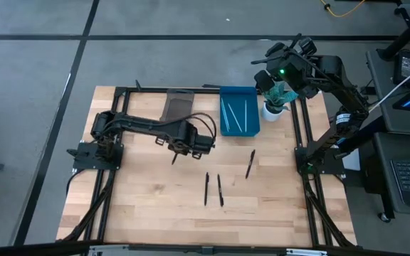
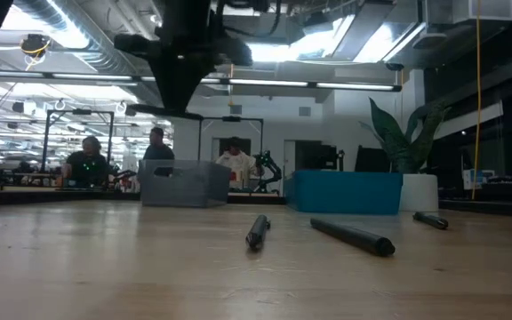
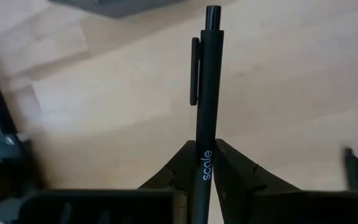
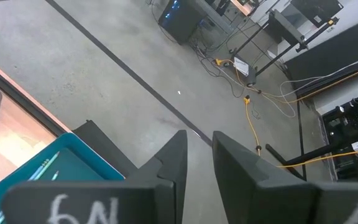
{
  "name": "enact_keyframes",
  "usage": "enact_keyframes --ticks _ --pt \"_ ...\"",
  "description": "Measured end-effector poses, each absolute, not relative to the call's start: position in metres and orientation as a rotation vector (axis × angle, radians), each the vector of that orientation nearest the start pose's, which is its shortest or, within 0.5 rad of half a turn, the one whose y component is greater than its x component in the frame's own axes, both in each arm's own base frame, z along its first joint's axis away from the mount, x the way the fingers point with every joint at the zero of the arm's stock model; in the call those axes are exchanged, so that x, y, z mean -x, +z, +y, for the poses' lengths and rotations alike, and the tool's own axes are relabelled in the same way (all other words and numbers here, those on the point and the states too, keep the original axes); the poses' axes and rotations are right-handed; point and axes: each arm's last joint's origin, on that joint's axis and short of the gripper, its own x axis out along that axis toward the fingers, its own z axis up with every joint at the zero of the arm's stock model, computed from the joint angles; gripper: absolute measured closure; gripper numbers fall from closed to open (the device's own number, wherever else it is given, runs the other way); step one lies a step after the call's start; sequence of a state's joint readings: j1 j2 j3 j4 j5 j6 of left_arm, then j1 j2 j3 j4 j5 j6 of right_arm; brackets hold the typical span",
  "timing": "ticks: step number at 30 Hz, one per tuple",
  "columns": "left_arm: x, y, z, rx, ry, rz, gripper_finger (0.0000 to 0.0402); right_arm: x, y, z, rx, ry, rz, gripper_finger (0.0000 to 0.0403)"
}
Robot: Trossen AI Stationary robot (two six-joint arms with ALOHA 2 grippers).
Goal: Sort pens & pencils
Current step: Put the left black pen into the gray bin
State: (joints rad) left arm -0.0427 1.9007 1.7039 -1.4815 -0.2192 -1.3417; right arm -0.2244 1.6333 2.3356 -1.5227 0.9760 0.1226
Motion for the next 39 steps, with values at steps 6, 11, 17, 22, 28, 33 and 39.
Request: enact_keyframes --ticks 6,11,17,22,28,33,39 --pt "-0.345 0.269 0.026 0.749 1.167 1.318 0.0364 -0.231 0.510 -0.077 0.211 -1.175 0.725 0.0325" --pt "-0.341 0.269 0.061 0.692 1.162 1.346 0.0360 -0.232 0.511 -0.078 0.203 -1.177 0.706 0.0325" --pt "-0.330 0.269 0.113 0.651 1.143 1.376 0.0357 -0.234 0.513 -0.078 0.196 -1.179 0.683 0.0325" --pt "-0.320 0.269 0.153 0.637 1.127 1.355 0.0356 -0.235 0.514 -0.078 0.191 -1.180 0.669 0.0325" --pt "-0.310 0.269 0.189 0.650 1.095 1.302 0.0356 -0.235 0.514 -0.078 0.187 -1.181 0.665 0.0325" --pt "-0.309 0.269 0.206 0.650 1.060 1.237 0.0356 -0.236 0.515 -0.078 0.179 -1.183 0.644 0.0325" --pt "-0.311 0.261 0.215 0.647 1.043 1.240 0.0356 -0.237 0.517 -0.079 0.185 -1.180 0.630 0.0325"
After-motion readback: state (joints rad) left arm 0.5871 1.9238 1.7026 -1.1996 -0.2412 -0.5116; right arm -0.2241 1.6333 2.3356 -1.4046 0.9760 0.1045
